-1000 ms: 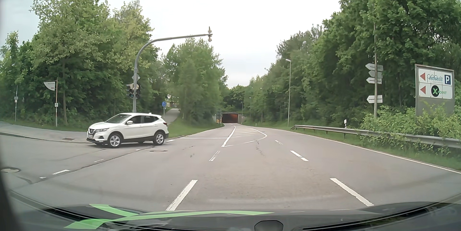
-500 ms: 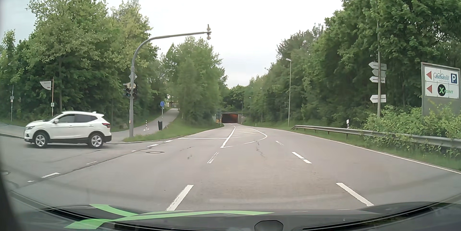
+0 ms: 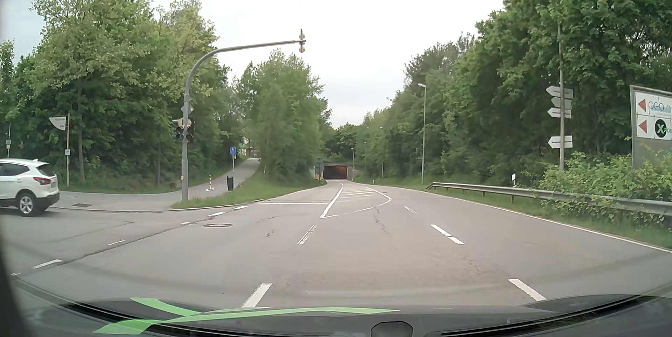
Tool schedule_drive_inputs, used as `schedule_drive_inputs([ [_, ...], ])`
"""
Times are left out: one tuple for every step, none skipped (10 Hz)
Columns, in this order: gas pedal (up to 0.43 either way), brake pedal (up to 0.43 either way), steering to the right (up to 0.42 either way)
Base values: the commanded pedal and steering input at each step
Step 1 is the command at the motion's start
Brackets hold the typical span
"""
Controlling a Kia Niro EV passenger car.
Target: Follow the waypoints while adhering to traffic rules and regulations
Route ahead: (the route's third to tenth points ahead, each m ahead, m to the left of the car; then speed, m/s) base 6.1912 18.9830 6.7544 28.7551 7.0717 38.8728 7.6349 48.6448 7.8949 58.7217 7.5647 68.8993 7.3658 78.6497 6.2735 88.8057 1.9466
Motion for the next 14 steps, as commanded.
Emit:
schedule_drive_inputs([
  [0.039,0.0,-0.096],
  [0.039,0.0,-0.121],
  [0.039,0.0,-0.148],
  [0.028,0.0,-0.175],
  [0.028,0.0,-0.206],
  [0.028,0.0,-0.239],
  [0.028,0.0,-0.277],
  [0.028,0.0,-0.311],
  [0.028,0.0,-0.335],
  [0.028,0.0,-0.348],
  [0.028,0.0,-0.357],
  [0.028,0.0,-0.369],
  [0.028,0.0,-0.386],
  [0.028,0.0,-0.408],
])
